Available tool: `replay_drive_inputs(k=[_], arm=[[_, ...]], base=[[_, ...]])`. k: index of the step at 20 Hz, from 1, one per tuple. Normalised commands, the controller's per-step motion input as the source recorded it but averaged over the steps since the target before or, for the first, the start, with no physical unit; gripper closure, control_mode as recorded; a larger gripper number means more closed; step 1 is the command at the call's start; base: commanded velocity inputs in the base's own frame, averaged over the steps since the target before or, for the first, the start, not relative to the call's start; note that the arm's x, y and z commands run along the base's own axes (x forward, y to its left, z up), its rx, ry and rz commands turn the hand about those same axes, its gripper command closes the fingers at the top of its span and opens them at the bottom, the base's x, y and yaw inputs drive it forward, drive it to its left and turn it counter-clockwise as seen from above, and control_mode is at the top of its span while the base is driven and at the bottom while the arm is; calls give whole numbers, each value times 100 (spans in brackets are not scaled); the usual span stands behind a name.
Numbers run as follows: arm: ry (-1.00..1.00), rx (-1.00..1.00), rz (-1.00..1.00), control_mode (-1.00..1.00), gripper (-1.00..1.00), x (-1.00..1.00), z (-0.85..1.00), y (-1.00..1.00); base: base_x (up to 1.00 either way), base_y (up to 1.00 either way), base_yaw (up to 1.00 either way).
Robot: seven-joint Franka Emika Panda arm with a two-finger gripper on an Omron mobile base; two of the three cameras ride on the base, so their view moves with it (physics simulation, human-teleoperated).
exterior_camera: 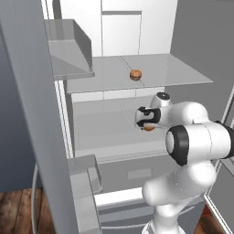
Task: Pick the tangerine and mango from the fridge and place them inside the tupperware on the counter.
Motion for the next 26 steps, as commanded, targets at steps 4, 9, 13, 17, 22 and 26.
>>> replay_drive_inputs(k=[4, 9, 13, 17, 22, 26], arm=[[-14, 7, 0, -100, 100, -72, 26, 0], [0, 8, 0, -100, 100, -65, 54, 0], [18, 4, 0, -100, 100, -48, 74, 0], [25, 1, 0, -100, 100, -51, 60, 0], [12, 0, 0, -100, 100, -67, 38, 0], [1, 0, -1, -100, 100, -79, 24, 0]], base=[[0, 0, 0], [0, 0, 0], [0, 0, 0], [0, 0, 0], [0, 0, 0], [0, 0, 0]])
